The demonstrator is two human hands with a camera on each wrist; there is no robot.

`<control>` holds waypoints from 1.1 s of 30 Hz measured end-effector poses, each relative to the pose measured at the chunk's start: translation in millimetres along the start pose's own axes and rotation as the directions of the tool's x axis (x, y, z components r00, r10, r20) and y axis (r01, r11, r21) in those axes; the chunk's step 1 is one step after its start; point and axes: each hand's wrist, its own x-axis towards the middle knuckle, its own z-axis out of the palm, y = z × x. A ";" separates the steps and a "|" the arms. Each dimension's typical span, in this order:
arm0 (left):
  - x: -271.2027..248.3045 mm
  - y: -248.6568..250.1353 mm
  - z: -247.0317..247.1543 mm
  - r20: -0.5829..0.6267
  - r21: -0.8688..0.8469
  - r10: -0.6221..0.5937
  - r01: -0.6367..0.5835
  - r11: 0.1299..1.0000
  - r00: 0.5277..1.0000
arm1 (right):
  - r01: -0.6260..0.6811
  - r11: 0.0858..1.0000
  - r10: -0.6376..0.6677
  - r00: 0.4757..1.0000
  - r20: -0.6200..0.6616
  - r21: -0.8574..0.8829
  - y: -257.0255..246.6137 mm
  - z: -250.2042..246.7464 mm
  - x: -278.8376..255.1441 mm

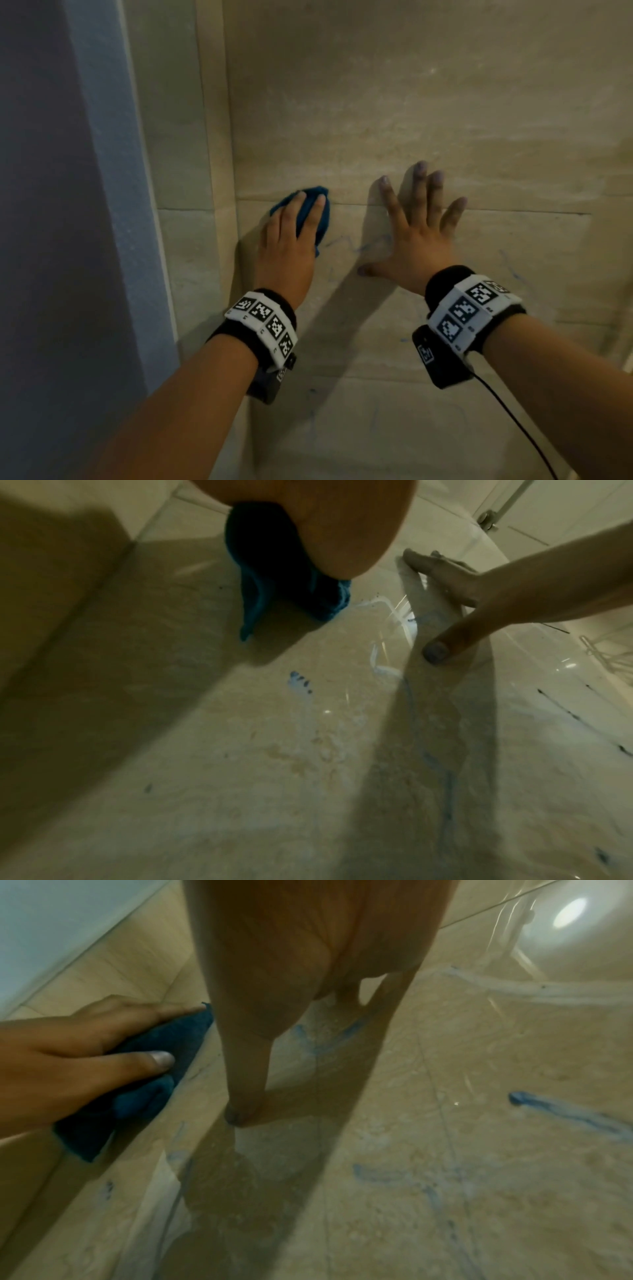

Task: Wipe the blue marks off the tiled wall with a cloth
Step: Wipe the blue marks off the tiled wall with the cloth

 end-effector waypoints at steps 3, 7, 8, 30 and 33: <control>-1.9 5.0 3.1 -0.042 0.009 0.006 -0.006 1.000 0.999 | 0.014 1.000 -0.014 1.000 -0.009 0.002 -0.4 -0.3 -0.5; -11.6 11.5 7.7 -0.063 0.054 0.072 -0.069 0.996 0.995 | 0.012 1.000 -0.012 1.000 0.000 -0.005 0.1 0.3 1.4; -15.7 13.0 8.7 -0.058 0.067 0.094 -0.090 0.994 0.994 | 0.012 1.000 -0.012 1.000 0.000 -0.005 0.4 0.9 1.7; -53.0 16.6 37.2 -0.009 0.074 0.318 -0.316 0.946 0.948 | 0.016 1.000 -0.016 0.997 -0.074 -0.003 5.0 9.9 5.8; -44.5 12.1 31.8 -0.052 0.096 0.342 -0.336 0.937 0.938 | 0.020 1.000 -0.020 0.998 -0.067 -0.004 4.6 8.1 4.9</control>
